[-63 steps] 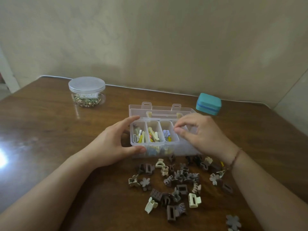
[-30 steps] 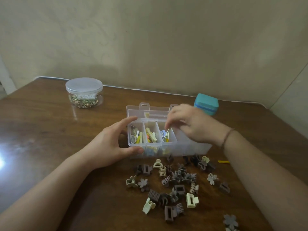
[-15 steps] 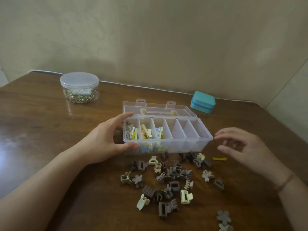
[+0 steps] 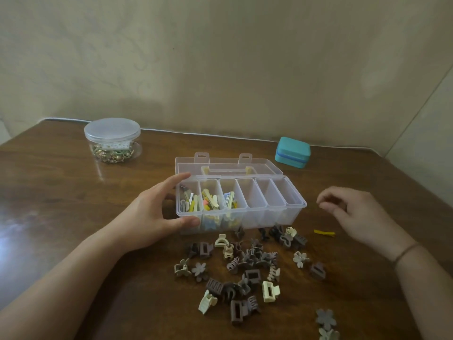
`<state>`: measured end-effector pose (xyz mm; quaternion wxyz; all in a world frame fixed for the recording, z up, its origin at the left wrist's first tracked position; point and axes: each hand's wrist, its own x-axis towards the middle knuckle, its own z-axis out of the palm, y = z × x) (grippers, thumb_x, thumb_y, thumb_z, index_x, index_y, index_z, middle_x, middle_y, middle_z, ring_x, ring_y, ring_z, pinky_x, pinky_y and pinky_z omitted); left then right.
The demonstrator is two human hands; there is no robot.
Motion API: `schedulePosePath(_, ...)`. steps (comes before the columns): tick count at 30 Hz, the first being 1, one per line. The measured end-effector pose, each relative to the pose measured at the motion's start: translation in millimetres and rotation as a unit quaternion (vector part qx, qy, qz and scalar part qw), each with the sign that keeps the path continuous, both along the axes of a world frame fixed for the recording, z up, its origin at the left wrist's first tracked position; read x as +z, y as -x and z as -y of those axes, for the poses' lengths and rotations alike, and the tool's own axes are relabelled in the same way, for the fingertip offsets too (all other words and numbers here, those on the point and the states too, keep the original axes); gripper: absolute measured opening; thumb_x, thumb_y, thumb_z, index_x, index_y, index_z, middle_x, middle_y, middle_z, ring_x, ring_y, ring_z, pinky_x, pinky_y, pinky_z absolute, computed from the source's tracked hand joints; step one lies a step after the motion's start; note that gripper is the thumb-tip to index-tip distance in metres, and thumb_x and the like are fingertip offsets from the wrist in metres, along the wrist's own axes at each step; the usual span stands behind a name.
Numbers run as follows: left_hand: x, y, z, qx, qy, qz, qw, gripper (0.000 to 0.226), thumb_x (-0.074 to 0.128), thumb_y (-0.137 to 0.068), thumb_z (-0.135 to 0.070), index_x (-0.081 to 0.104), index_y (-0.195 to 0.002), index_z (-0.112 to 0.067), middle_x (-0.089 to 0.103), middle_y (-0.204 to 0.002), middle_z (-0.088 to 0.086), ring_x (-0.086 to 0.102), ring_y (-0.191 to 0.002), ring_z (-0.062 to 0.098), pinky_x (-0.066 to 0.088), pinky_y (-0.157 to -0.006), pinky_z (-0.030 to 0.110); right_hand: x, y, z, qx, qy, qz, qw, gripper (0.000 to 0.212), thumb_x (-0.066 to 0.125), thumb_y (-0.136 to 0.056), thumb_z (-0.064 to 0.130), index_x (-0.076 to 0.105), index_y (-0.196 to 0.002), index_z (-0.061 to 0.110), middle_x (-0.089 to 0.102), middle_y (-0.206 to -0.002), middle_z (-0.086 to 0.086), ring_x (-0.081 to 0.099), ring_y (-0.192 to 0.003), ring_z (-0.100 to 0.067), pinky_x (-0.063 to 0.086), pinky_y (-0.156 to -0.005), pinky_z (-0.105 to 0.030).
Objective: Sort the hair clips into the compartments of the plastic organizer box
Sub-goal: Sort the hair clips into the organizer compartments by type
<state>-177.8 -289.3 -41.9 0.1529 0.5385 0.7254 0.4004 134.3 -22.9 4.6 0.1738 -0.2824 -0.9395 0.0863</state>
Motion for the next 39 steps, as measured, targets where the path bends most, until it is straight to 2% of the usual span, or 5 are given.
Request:
schedulePosePath(7,-0.2,0.8,0.3,-0.002,0.0,-0.01,1.0,0.102,0.071,-0.06,-0.076,0.026,-0.148,-0.051,0.053,-0.139,-0.02,0.052,-0.119,-0.01,0.046,-0.103,0.026,-4.5,-14.8,-8.2,-0.061,0.091,0.199,0.974,0.035,0.072,-0.082,0.031,0.05,-0.089,0.056,0.052,-0.099,0.023,0.056,-0.081,-0.001,0.042,-0.06,-0.014)
schedulePosePath(21,0.2,0.7,0.2,-0.005,-0.005,-0.004,1.0,0.1,0.07,-0.059,-0.08,0.027,-0.145,-0.056,0.048,-0.144,-0.021,0.051,-0.121,-0.009,0.047,-0.104,0.03,42.6,79.1,73.8,0.102,0.045,-0.214,0.97,0.018,0.069,-0.081,0.022,0.062,-0.089,0.036,0.062,-0.079,0.018,0.059,-0.074,0.0,0.046,-0.06,-0.008)
schedulePosePath(28,0.1,0.4,1.4,-0.009,-0.005,-0.007,1.0,0.098,0.073,-0.064,-0.074,0.025,-0.148,-0.054,0.046,-0.143,-0.025,0.049,-0.121,-0.014,0.047,-0.103,0.025,17.7,150.4,95.0,0.101,0.027,0.051,0.993,0.011,0.053,-0.092,0.03,0.062,-0.086,0.031,0.061,-0.085,0.013,0.054,-0.089,-0.009,0.052,-0.085,-0.039)
schedulePosePath(35,-2.4,3.2,-0.3,-0.007,-0.006,-0.018,1.0,0.099,0.068,-0.061,-0.082,0.024,-0.146,-0.057,0.042,-0.148,-0.023,0.046,-0.124,-0.011,0.046,-0.106,0.031,41.0,109.7,96.0,0.199,-0.039,-0.003,0.979,0.008,0.06,-0.088,0.041,0.063,-0.09,0.033,0.058,-0.088,0.019,0.048,-0.087,0.0,0.045,-0.077,-0.024)
schedulePosePath(39,-2.3,3.5,-0.7,-0.009,-0.005,-0.013,1.0,0.1,0.069,-0.061,-0.08,0.024,-0.147,-0.056,0.043,-0.149,-0.022,0.047,-0.128,-0.005,0.047,-0.106,0.038,43.6,98.9,120.6,0.34,0.008,0.104,0.935,0.019,0.057,-0.091,0.043,0.061,-0.108,0.038,0.06,-0.1,0.02,0.052,-0.097,0.003,0.05,-0.082,-0.02)
